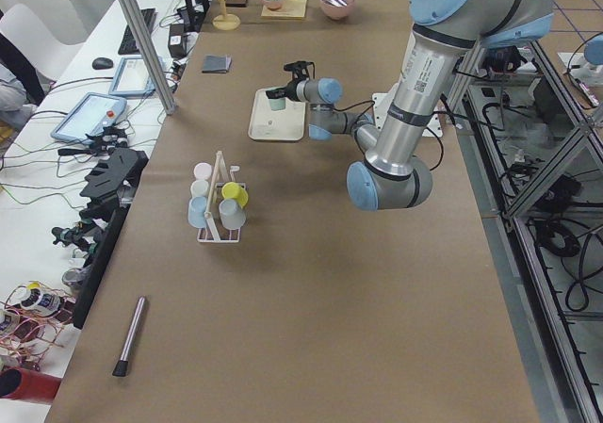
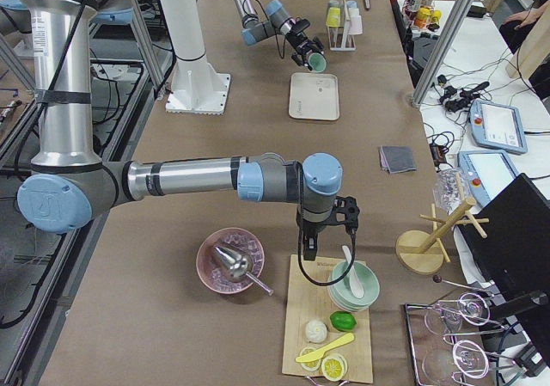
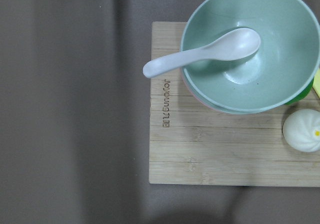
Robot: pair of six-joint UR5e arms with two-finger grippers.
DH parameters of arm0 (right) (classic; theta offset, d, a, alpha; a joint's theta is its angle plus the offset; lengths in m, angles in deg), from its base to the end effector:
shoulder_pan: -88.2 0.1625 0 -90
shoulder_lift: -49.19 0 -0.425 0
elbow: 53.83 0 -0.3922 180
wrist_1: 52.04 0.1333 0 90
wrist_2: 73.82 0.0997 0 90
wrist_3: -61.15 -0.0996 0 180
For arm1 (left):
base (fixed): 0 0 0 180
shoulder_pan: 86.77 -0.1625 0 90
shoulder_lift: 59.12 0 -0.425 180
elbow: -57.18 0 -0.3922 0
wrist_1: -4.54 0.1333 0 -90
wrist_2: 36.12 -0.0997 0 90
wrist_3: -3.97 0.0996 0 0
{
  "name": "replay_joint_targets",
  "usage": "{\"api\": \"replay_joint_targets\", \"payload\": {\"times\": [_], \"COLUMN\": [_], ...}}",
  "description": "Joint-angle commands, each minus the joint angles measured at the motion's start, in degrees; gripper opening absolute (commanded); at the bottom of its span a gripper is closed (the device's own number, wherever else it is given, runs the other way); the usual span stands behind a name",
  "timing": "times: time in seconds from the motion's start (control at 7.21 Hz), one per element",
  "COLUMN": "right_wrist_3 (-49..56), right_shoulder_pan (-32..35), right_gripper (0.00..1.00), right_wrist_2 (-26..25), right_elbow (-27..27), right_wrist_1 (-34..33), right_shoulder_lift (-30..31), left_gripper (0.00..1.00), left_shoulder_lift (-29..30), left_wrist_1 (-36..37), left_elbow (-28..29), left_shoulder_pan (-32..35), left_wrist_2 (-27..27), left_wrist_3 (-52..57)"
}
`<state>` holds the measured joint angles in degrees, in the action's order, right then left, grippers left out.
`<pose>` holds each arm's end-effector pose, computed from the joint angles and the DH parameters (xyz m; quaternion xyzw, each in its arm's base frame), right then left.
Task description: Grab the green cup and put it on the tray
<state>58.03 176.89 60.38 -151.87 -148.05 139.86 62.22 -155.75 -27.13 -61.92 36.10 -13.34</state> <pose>0.0527 -0.4867 0.6062 -0.0036 -0.3763 0.0102 0.9264 0.5288 -0.4253 0.2467 0.6201 0.4059 0.1633 0.6512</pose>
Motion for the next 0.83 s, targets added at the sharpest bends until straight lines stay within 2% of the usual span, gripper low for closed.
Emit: {"api": "replay_joint_targets", "payload": {"times": [0.0,0.14,0.69], "right_wrist_3": [-1.36,-1.27,-0.92], "right_shoulder_pan": [-0.97,-1.06,-1.15], "right_gripper": [1.0,1.0,1.0], "right_wrist_2": [0.0,0.0,1.14], "right_elbow": [0.83,1.01,1.88], "right_wrist_1": [-0.06,0.03,-0.15], "right_shoulder_lift": [-0.76,-0.15,1.88], "left_gripper": [0.77,0.77,0.77], "left_shoulder_lift": [2.57,3.37,3.91], "left_wrist_1": [-4.99,-5.9,-5.64], "left_elbow": [5.6,7.73,10.38], "left_shoulder_pan": [-0.94,-0.94,-0.86], "left_wrist_2": [0.12,-0.05,-0.67], "left_wrist_3": [-6.74,-8.69,-24.31]}}
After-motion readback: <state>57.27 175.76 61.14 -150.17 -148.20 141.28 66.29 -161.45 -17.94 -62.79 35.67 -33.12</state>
